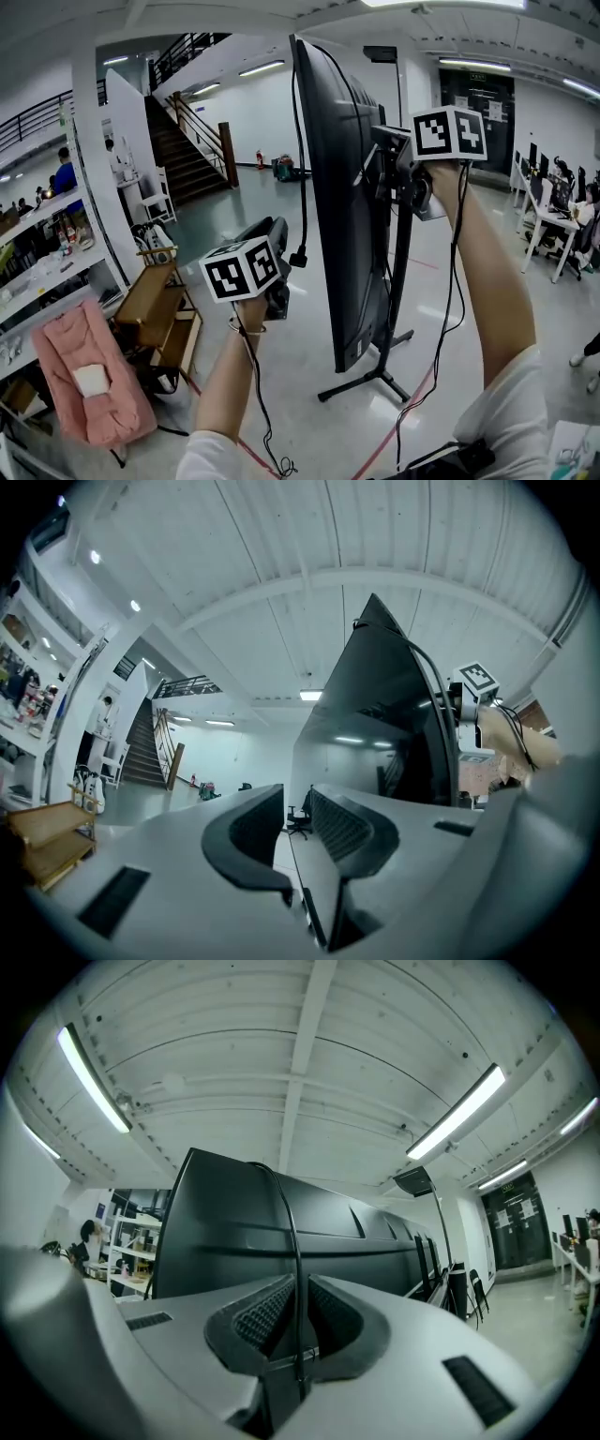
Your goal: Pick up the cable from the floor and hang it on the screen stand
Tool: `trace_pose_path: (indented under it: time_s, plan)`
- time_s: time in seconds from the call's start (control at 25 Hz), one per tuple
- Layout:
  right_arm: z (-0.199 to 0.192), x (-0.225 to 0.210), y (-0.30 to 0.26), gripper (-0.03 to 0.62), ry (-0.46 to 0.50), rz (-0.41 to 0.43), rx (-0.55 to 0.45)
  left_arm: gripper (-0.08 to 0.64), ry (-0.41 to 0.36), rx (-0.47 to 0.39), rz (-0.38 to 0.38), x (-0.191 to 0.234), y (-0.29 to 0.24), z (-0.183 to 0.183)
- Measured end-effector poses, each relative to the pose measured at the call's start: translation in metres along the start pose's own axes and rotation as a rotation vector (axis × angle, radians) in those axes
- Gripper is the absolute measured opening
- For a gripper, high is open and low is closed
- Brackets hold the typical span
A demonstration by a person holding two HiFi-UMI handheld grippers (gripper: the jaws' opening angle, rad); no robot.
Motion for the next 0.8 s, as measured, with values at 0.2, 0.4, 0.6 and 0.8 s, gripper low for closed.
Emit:
trace_pose_path:
  time_s: [0.2, 0.4, 0.6, 0.8]
  plan:
    - [-0.015, 0.008, 0.011, 0.032, -0.029, 0.006, -0.013, 0.084, 0.008, 0.012, 0.025, 0.0, 0.02, -0.009]
    - [-0.038, 0.02, 0.028, 0.031, -0.04, -0.061, -0.035, 0.084, 0.004, 0.012, 0.008, -0.011, 0.042, -0.013]
    - [-0.08, 0.034, 0.048, 0.031, -0.042, -0.146, -0.054, 0.083, 0.006, -0.011, -0.041, -0.04, 0.059, -0.019]
    - [-0.131, 0.038, 0.083, 0.031, -0.086, -0.172, -0.05, 0.083, -0.003, -0.008, -0.066, -0.082, 0.069, -0.035]
Point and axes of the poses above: the fingertips, and each gripper's own axes: y backward along the fingers, x to its left, z out of its top, the point moved 8 cm from there along y, backward along the fingers, and after that the axes turned 1 degree about -z, right-handed, at the moved point
